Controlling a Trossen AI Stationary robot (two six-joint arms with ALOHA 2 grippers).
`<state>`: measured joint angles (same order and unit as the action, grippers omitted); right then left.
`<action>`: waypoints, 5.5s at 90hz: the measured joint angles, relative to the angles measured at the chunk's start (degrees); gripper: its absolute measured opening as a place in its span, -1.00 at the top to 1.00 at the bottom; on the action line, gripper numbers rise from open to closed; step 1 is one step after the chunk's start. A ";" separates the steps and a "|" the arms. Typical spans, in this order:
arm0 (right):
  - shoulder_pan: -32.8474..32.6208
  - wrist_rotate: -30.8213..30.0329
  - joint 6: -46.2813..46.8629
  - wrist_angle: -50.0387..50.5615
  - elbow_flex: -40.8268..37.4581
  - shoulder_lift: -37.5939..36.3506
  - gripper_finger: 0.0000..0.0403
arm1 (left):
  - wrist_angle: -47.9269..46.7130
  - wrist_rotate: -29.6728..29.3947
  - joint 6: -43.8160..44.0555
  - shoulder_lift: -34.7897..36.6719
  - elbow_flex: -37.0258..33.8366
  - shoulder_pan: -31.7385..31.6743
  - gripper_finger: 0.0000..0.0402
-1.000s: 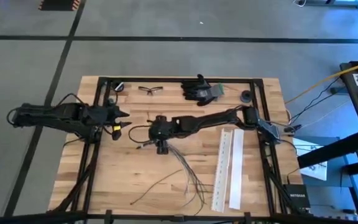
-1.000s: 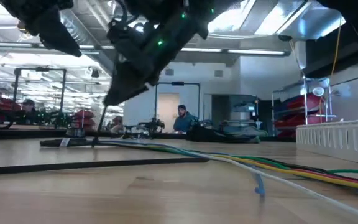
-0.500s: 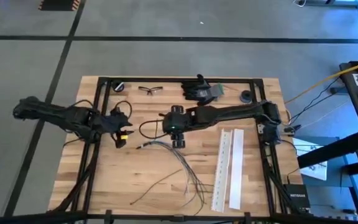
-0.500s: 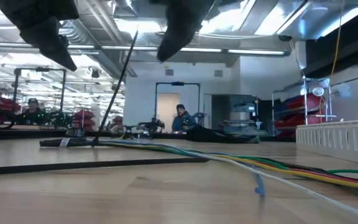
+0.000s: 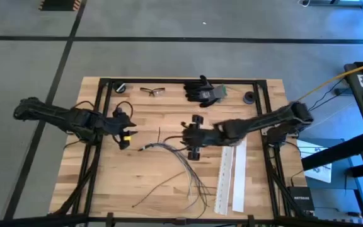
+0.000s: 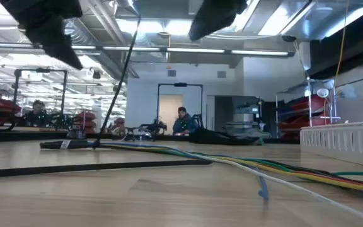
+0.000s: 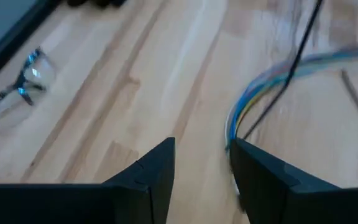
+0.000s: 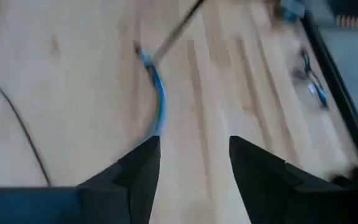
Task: Ziptie cables
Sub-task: Wrap the top zip tie on the cables, then wrap the zip tie on the cables
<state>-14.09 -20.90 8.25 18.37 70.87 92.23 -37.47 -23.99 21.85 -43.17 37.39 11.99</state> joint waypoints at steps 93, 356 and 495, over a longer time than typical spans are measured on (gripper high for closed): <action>-2.03 4.00 10.86 -38.45 -19.32 -1.42 0.11 | 8.96 6.01 -5.34 2.16 0.00 0.02 0.94; -2.03 4.39 6.83 -39.00 -19.29 -1.38 0.11 | 14.16 5.92 -3.86 0.78 -0.04 1.73 0.94; -1.18 1.21 13.90 -19.30 -11.90 20.91 0.11 | 18.50 12.16 23.07 -20.75 -0.04 25.16 0.04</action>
<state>-15.27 -19.69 22.15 -0.93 58.96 113.14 -18.97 -11.83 44.92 -63.92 37.34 37.15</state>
